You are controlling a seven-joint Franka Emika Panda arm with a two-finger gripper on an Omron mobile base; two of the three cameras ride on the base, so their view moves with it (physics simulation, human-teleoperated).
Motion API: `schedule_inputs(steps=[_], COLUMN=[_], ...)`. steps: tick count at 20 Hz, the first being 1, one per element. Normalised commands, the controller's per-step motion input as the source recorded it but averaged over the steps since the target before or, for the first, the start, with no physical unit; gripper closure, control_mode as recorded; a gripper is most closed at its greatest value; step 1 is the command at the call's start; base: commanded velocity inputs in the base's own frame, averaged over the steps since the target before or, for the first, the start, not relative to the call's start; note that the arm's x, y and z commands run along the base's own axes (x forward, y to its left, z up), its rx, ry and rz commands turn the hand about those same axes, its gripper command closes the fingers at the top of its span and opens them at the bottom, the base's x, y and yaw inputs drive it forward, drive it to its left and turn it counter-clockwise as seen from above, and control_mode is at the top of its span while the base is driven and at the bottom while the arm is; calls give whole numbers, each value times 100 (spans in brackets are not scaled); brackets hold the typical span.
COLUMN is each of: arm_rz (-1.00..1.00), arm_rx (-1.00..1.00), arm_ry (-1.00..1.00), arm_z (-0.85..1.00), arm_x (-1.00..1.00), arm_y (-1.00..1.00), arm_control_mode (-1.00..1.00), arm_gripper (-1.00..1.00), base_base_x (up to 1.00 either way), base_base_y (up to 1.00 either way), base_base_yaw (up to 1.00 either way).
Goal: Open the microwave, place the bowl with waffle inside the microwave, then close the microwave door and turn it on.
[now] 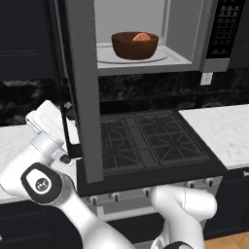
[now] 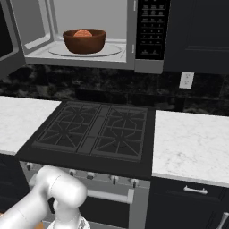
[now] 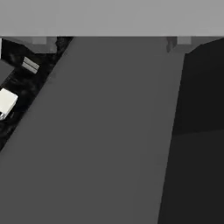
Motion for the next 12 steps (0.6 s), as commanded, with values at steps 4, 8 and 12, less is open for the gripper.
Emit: schedule_inputs(steps=[4,8,12], arm_rz=[0,1,4], arm_rx=[40,40,39], arm_ry=[-29,-26,-25], arm_z=[0,0,0], arm_x=[0,6,7], arm_y=[-74,-86,-89], arm_control_mode=[-100,-100,-100], arm_gripper=[-100,-100,-100], base_base_x=[0,0,0], base_base_y=[0,0,0], base_base_yaw=[0,0,0])
